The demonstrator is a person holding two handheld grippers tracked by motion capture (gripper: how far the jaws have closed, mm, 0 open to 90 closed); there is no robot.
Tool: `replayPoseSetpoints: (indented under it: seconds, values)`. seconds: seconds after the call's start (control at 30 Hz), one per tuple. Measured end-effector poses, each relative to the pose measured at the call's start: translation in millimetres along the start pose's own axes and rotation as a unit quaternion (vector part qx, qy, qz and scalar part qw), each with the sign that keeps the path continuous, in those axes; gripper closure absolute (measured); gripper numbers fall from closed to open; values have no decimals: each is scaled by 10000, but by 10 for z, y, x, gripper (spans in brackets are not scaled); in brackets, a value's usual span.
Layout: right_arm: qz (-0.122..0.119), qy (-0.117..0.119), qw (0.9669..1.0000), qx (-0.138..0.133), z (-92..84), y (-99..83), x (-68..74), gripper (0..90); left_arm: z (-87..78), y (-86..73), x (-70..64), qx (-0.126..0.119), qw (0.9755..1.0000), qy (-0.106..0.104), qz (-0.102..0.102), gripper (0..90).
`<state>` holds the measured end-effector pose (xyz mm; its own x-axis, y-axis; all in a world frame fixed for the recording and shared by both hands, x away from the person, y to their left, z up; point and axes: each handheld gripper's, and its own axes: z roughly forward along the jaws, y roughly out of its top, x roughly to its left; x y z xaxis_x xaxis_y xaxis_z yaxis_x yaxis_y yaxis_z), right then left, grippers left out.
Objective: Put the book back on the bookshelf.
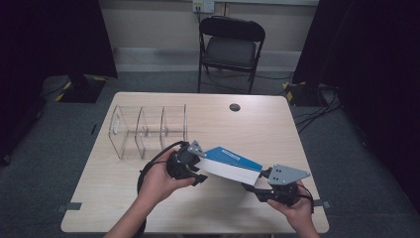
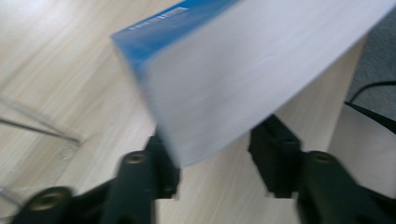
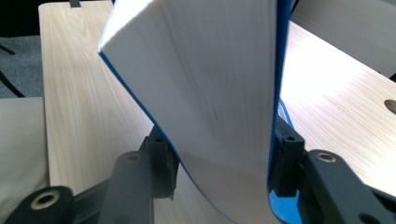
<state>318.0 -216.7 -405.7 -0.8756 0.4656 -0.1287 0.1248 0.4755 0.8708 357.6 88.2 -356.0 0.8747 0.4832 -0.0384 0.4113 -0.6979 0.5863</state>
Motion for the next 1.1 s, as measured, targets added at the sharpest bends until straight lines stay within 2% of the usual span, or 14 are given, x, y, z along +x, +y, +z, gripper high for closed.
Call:
replayPoseSetpoints:
  seconds: [0.17,0.2,0.23,0.27,0.37,0.4,0.57,0.6,0.73,0.83,0.9,0.97,1.0,1.1]
  values:
    - [142,65,9999,15,-11,15,-43,538,27,-172,61,12,9995,268,-181,385]
    - [213,87,9997,4,-15,20,-64,538,102,-300,82,117,9994,279,-163,373]
    - [213,87,9997,4,-15,20,-64,538,102,-300,82,117,9994,279,-163,367]
    - [349,106,9993,-46,-25,30,-112,538,217,-449,89,235,9991,306,-198,364]
    - [508,154,9986,-38,-36,60,-177,540,330,-602,111,442,9986,165,-251,360]
    - [563,162,9983,-49,-38,72,-199,542,455,-759,127,587,9976,203,-298,356]
    - [900,273,9955,-96,-57,115,-346,547,652,-1024,145,696,9963,123,-485,322]
    - [971,304,9948,-104,-62,125,-386,547,665,-1071,132,447,9975,209,-516,324]
    - [1238,386,9913,-206,-70,152,-522,556,675,-1120,111,301,9988,285,-273,305]
    - [1368,397,9895,-249,-76,161,-590,563,695,-1140,97,191,9987,385,-281,238]
    - [1530,414,9869,-315,-89,174,-707,572,708,-1196,110,-20,9991,367,-216,205]
    - [1554,403,9865,-323,-93,178,-728,574,708,-1217,113,-121,9990,358,-224,195]
    - [1612,425,9855,-319,-99,188,-792,576,711,-1265,114,-309,9986,340,-260,189]
    - [1622,397,9854,-321,-105,197,-828,578,712,-1300,116,-405,9983,366,-188,182]
